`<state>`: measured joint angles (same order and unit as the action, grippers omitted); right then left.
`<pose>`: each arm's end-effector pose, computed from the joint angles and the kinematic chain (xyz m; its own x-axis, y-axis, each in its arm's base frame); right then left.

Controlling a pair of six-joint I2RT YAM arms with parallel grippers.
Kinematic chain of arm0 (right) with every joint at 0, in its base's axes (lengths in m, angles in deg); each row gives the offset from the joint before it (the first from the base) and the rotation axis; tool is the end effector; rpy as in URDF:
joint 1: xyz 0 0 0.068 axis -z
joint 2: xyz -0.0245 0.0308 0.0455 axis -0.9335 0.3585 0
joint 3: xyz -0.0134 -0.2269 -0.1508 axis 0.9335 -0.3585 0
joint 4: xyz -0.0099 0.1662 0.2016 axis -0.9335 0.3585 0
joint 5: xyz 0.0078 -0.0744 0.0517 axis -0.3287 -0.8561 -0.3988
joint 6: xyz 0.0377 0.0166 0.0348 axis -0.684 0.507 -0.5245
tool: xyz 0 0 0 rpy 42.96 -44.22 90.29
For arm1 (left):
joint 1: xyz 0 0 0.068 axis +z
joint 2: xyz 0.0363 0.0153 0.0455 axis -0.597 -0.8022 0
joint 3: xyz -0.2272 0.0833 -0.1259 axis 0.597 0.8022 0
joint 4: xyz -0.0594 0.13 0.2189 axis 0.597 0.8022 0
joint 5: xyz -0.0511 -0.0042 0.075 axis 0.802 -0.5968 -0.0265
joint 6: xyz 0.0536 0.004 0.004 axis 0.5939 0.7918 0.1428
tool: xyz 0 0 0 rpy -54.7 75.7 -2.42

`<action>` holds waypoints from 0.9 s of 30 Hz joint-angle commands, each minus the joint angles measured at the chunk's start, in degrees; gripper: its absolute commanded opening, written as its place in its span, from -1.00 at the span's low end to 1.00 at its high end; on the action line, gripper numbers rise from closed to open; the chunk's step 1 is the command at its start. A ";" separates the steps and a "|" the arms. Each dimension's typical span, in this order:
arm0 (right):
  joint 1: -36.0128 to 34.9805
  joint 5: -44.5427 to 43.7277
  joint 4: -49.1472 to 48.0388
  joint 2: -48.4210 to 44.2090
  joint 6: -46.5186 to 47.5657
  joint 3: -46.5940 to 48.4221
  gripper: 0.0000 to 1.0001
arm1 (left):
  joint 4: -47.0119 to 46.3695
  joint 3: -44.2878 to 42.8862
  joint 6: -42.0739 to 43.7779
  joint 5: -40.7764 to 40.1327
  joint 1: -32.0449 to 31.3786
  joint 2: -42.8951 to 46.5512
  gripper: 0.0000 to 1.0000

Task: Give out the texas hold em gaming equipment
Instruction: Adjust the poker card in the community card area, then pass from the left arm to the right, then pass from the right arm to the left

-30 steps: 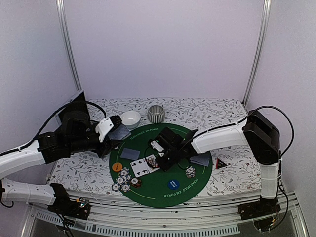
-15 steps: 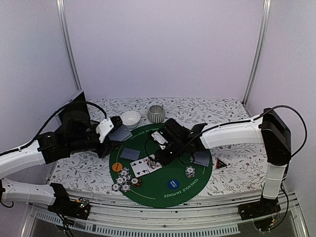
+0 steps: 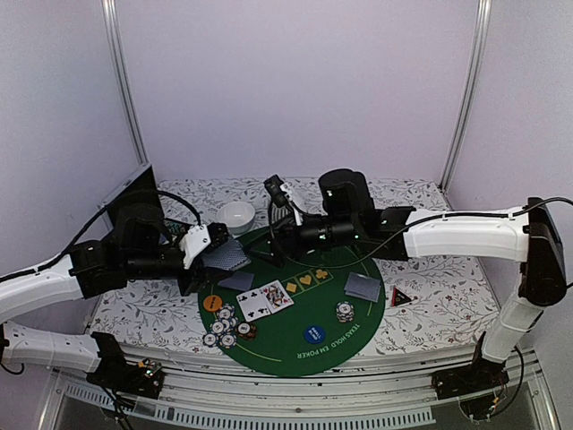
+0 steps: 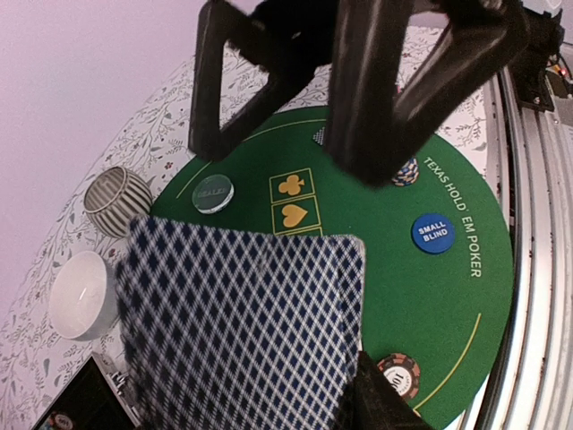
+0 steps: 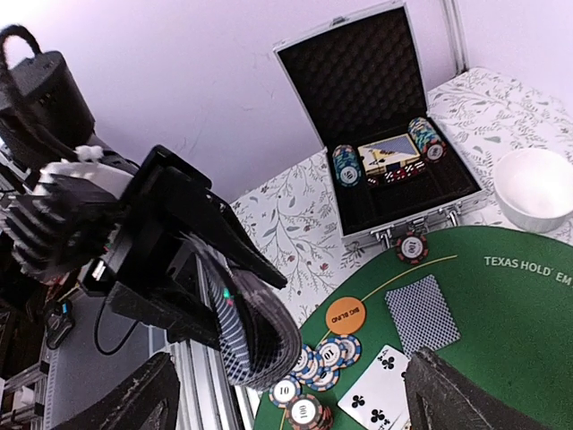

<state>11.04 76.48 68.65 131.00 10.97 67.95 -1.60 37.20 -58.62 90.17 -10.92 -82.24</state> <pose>0.2005 0.3446 0.2987 -0.4291 -0.1986 -0.8812 -0.8889 0.2664 0.3728 0.1387 -0.1594 0.2743 -0.0609 0.5222 -0.8506 0.8784 0.4328 0.2028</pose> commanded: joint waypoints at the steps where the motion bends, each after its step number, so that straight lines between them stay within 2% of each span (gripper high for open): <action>1: -1.13 5.35 -2.32 5.54 0.23 4.14 0.77 | 0.38 -0.11 1.46 2.59 -1.21 0.08 -0.13; 8: -2.14 9.03 -1.64 11.72 -0.09 10.00 0.60 | 0.41 -0.01 1.55 3.05 -1.66 -0.51 -0.13; 10: -2.25 8.88 -1.67 12.64 -0.37 10.49 0.45 | 0.40 0.00 1.60 3.04 -1.75 -0.52 -0.12; 12: -2.25 9.47 -1.03 13.83 -0.79 11.10 0.19 | 0.45 0.00 1.60 3.01 -1.76 -0.50 -0.12; 17: -2.27 12.41 0.06 14.09 -0.96 11.43 -0.68 | -0.83 0.44 1.86 0.48 -1.82 0.02 -0.12; 18: -2.25 12.44 0.23 13.65 -0.83 11.19 -0.80 | -1.28 0.67 1.86 -0.25 -1.85 0.24 -0.08; 19: -2.25 12.27 0.38 13.21 -0.75 10.89 -0.88 | -1.81 0.96 1.96 -1.05 -1.83 0.50 0.06; 21: -2.25 12.03 0.63 12.25 -0.61 10.29 -0.93 | -2.51 1.48 2.25 -2.20 -1.88 0.88 0.39; 22: -2.30 12.10 0.54 11.95 -0.68 10.15 -0.94 | -2.55 1.64 2.44 -2.30 -1.92 0.93 0.49; 25: -2.33 13.07 0.46 11.78 -1.48 10.21 -0.95 | -2.50 1.75 2.75 -2.32 -2.22 0.43 0.60; 27: -2.58 13.36 0.51 11.90 -1.73 10.34 -0.95 | -2.49 1.75 2.99 -3.22 -2.32 -0.03 0.60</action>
<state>8.99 88.19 69.09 144.45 10.19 78.38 -2.12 38.29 -56.50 89.23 -12.56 -82.39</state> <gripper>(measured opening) 0.096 0.798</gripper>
